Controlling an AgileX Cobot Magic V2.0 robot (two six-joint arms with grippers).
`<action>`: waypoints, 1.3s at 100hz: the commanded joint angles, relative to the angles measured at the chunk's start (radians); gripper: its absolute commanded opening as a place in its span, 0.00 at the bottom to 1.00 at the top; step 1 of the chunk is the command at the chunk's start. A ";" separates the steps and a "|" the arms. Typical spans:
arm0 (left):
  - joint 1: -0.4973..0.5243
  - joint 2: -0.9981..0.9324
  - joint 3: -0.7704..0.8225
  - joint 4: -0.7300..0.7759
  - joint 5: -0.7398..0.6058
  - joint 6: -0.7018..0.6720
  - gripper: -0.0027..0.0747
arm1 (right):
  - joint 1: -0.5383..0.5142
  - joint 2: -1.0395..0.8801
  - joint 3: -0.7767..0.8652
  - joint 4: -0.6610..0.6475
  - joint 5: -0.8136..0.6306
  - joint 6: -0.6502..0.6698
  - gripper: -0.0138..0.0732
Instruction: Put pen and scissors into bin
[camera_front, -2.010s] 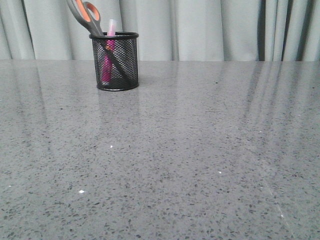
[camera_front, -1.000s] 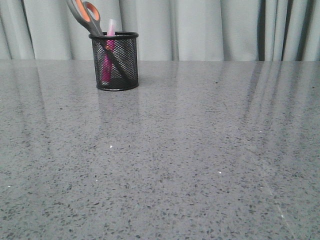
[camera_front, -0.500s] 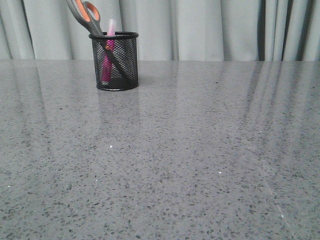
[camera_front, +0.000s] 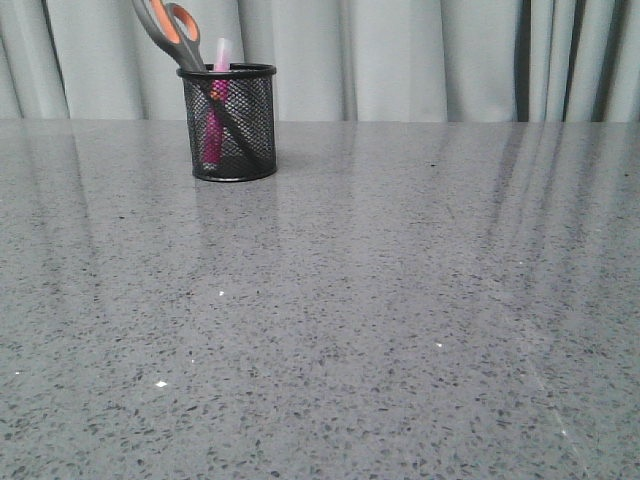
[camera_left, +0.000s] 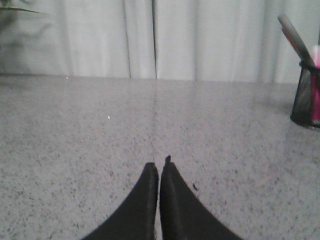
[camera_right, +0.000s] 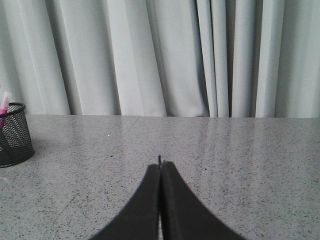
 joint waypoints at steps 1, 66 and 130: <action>-0.039 -0.008 0.016 0.042 -0.089 -0.021 0.01 | -0.005 0.008 -0.025 -0.008 -0.018 -0.001 0.07; -0.072 -0.026 0.024 0.024 -0.052 -0.019 0.01 | -0.005 0.008 -0.025 -0.008 -0.017 -0.001 0.07; -0.072 -0.026 0.024 0.024 -0.052 -0.019 0.01 | -0.005 0.008 -0.025 -0.008 -0.048 -0.001 0.07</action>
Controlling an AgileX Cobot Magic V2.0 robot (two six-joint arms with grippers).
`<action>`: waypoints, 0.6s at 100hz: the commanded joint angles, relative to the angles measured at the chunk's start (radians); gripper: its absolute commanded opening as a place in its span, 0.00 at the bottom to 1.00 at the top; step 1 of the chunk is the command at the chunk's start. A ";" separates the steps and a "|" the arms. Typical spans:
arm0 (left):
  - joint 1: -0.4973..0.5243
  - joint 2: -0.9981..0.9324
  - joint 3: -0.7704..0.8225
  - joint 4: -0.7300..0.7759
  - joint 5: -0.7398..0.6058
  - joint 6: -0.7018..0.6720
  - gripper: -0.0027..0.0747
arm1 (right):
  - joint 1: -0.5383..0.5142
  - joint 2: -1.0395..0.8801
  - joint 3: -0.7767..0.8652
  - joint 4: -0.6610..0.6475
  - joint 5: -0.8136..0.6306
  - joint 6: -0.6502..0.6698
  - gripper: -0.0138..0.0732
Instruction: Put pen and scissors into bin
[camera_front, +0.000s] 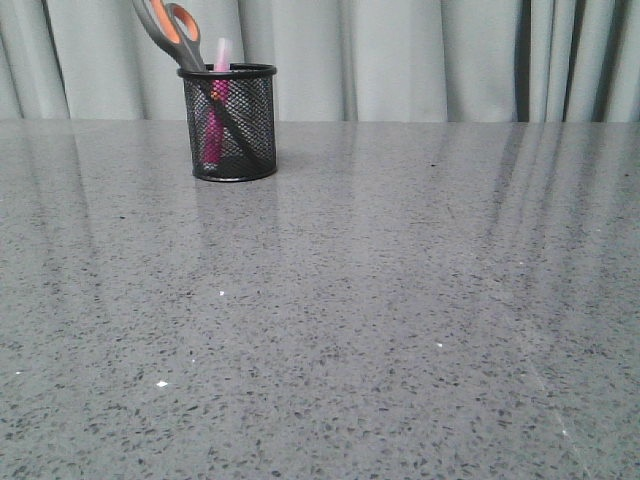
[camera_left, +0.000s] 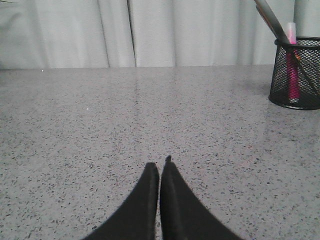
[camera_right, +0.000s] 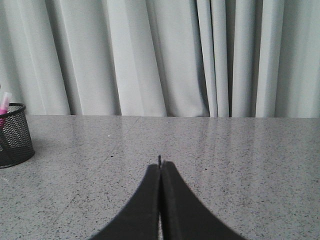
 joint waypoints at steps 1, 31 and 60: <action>-0.007 -0.026 0.022 -0.009 -0.077 -0.012 0.01 | -0.005 0.008 -0.025 -0.009 -0.045 -0.003 0.07; -0.007 -0.026 0.022 -0.009 -0.077 -0.012 0.01 | -0.024 0.009 -0.019 -0.982 0.041 0.892 0.07; -0.007 -0.026 0.022 -0.009 -0.077 -0.012 0.01 | -0.076 -0.116 0.123 -1.225 0.063 1.122 0.07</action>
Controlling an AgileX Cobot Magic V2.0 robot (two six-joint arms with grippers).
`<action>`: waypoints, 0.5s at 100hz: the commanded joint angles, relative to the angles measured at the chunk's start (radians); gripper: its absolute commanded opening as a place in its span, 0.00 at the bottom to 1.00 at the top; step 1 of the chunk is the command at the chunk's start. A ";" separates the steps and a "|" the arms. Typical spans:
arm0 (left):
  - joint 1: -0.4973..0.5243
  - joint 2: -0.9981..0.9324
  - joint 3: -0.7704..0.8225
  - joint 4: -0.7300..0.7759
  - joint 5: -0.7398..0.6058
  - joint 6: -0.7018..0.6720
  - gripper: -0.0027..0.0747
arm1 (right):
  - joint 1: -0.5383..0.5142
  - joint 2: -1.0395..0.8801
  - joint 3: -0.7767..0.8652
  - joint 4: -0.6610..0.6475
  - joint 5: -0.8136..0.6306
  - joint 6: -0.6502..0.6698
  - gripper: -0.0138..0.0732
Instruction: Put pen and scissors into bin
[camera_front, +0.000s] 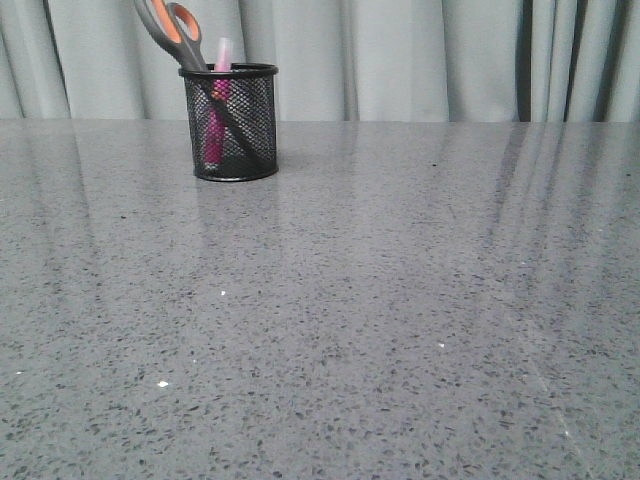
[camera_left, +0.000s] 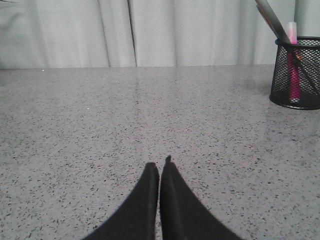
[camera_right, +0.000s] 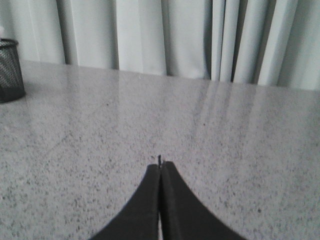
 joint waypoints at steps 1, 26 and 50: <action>-0.007 -0.026 0.022 -0.009 -0.077 -0.012 0.01 | -0.010 -0.056 0.024 -0.056 -0.067 0.052 0.07; -0.007 -0.024 0.022 -0.009 -0.077 -0.012 0.01 | -0.017 -0.110 0.033 -0.050 0.062 0.061 0.07; -0.007 -0.024 0.022 -0.009 -0.077 -0.012 0.01 | -0.017 -0.110 0.033 -0.050 0.089 0.061 0.07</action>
